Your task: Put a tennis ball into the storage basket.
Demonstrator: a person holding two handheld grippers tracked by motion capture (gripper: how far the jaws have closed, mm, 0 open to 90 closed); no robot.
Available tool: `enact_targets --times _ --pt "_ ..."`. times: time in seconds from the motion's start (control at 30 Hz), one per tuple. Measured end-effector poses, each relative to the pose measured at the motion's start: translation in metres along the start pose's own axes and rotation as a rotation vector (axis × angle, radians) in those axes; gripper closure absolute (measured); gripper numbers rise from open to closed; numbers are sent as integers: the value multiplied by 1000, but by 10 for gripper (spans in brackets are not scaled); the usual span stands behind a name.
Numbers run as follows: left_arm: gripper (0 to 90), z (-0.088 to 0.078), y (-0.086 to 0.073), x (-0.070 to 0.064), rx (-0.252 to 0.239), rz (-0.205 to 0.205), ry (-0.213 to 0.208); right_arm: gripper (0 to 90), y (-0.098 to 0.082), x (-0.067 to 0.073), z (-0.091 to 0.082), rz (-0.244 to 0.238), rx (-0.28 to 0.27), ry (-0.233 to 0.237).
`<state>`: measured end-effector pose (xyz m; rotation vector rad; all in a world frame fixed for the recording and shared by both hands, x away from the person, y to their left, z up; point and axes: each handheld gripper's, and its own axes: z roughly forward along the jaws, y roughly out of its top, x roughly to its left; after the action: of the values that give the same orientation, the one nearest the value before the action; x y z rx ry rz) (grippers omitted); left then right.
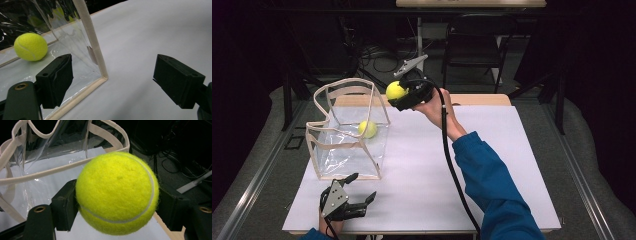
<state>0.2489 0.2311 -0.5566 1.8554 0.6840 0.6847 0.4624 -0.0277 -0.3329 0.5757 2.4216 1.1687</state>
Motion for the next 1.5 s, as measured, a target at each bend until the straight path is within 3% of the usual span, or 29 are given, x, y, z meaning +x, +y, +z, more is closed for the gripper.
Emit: enact_targets --times 1.5 --pt "159 -1 0 1 -7 -3 4 265 33 19 19 -42 -9 1"
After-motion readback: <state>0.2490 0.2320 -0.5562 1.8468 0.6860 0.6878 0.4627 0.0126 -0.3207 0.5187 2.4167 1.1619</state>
